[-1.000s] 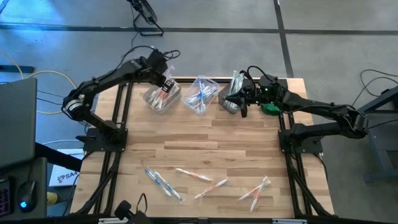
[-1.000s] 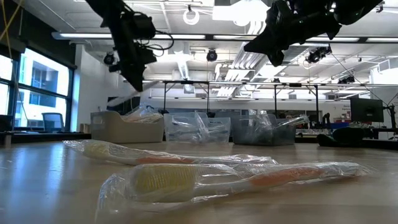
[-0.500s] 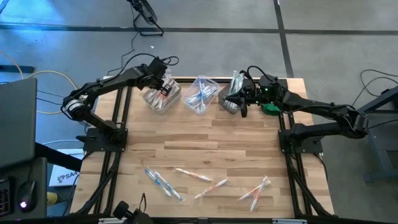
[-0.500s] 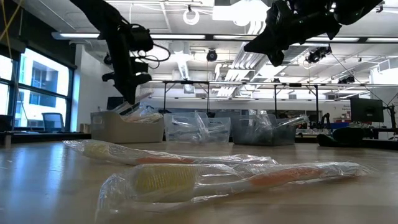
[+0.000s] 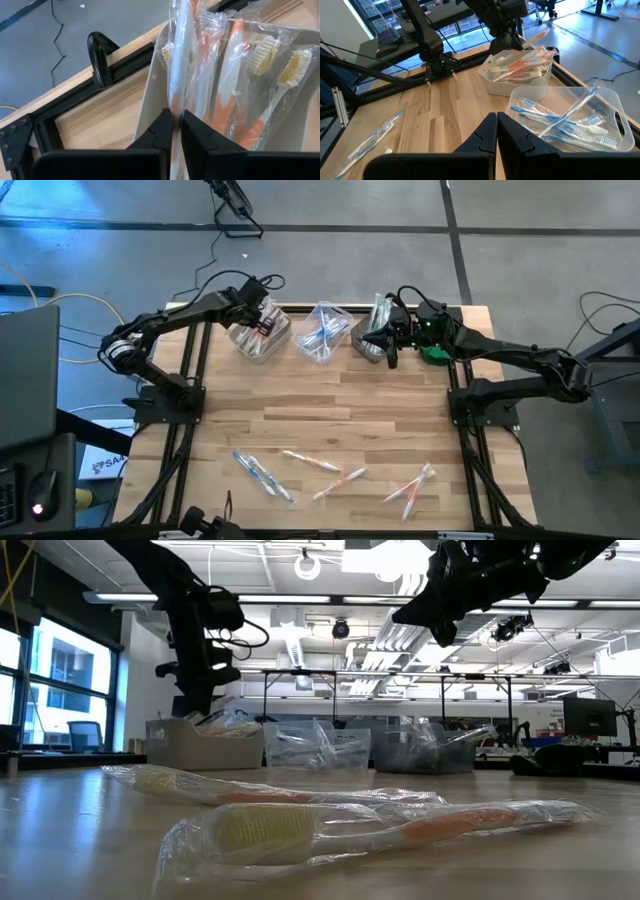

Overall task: Pick & Place Toothbrushes
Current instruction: Put the orange toothbrush into the white bin, then put the blue toothbrush into the clear bin

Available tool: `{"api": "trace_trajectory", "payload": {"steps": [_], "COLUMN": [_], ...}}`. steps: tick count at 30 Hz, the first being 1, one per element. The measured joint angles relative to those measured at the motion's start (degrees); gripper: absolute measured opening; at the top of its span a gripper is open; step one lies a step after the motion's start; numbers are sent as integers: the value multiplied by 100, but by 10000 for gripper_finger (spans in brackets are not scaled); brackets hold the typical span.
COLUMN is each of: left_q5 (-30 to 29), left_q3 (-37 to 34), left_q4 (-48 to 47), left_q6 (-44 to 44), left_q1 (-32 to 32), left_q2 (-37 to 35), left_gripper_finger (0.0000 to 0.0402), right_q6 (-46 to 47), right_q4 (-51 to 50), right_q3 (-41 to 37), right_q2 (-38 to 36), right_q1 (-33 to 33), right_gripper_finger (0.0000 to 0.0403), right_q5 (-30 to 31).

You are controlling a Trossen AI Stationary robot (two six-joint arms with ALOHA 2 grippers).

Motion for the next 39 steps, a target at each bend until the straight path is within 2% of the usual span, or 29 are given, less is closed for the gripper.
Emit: {"api": "trace_trajectory", "payload": {"steps": [6,13,17,29,35,39], "left_q5": [0,2,4,653,694,658], "left_q3": [0,2,39,1012,1052,1044], "left_q4": [2,8,-13,-1029,-1038,-1031], "left_q6": [-20,-7,-2,163,278,192], "left_q1": [-4,-4,-4,-8,-321,-596], "left_q2": [0,0,0,-64,-451,-766], "left_gripper_finger": [50,123,149,154,152,128], "right_q6": [0,0,-1,-2,130,214], "right_q4": [-4,-7,-7,-4,-10,-33], "right_q3": [0,0,0,0,0,0], "right_q2": [0,0,0,0,0,0], "right_q1": [1,0,0,0,2,2], "right_gripper_finger": [5,5,5,5,5,5], "right_q5": [0,-9,-15,-191,-488,-494]}}
